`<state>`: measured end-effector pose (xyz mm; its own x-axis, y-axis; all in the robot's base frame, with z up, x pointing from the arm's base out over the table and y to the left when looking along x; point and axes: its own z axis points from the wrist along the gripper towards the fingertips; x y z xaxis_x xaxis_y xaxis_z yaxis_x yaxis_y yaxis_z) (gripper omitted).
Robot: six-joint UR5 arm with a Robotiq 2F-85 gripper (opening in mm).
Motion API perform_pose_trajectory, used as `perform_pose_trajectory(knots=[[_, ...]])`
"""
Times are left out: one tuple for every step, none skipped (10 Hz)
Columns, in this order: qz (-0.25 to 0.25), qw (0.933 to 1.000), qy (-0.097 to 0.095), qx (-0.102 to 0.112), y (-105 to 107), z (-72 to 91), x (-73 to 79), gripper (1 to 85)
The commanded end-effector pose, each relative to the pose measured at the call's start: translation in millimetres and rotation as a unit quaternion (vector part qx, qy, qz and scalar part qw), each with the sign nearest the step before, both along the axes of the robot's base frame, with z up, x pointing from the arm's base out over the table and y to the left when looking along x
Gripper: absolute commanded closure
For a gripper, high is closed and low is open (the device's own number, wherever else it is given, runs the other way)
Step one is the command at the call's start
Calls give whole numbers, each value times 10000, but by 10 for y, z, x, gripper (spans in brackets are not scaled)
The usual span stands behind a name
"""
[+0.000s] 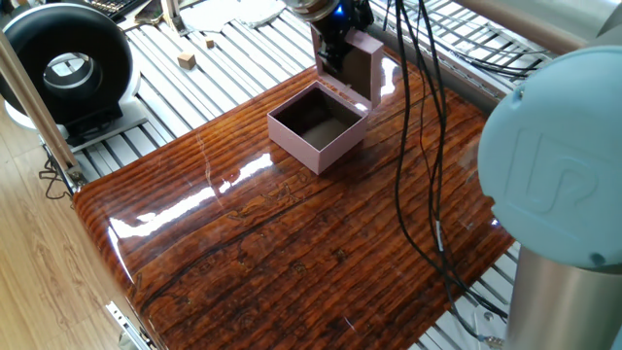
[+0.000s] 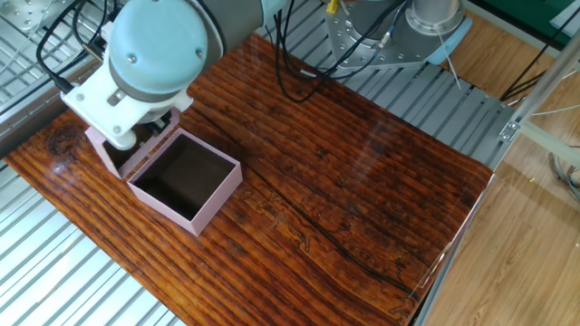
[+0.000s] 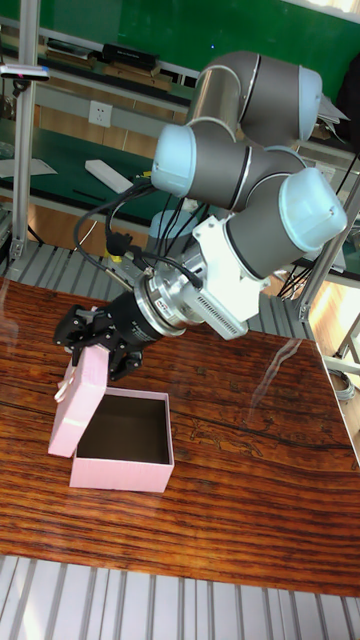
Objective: Cover the box
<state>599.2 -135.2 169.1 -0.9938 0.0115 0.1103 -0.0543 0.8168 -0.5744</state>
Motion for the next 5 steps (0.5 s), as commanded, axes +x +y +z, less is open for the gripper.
perform_pose_trajectory(knots=[[-203, 9996, 3, 186, 133, -47, -4, 843], [-212, 9994, 73, 281, 186, -64, -28, 843], [-181, 9993, 123, 310, 200, -67, -37, 843], [-170, 9991, 149, 366, 223, -80, -46, 843], [-137, 9988, 171, 432, 248, -100, -47, 830]])
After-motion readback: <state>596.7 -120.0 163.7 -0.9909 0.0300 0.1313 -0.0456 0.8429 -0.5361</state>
